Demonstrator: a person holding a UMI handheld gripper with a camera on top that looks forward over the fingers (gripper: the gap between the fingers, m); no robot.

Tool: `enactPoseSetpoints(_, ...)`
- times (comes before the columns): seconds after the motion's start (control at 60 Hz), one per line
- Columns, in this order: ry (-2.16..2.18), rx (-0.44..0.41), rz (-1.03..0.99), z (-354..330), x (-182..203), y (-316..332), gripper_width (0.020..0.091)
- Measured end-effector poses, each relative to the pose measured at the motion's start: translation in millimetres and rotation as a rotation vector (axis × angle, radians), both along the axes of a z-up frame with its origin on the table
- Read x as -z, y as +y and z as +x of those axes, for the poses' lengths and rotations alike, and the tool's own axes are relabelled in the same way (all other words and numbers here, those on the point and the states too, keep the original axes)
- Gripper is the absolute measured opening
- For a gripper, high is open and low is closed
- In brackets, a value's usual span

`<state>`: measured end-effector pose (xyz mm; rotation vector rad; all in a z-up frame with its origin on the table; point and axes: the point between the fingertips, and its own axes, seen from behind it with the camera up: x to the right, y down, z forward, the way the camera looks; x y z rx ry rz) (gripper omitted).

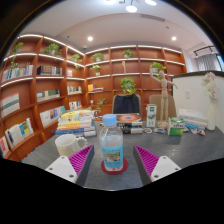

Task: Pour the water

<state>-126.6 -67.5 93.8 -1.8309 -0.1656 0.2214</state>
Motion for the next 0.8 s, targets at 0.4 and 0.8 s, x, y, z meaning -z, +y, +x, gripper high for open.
enactPoseSetpoints(0.4,-0.099,0.240,0.010,67,-35,-70,0.0791)
enactPoseSetpoints(0.8,-0.089,0.205,0.016,59,-40,-90,0.0790)
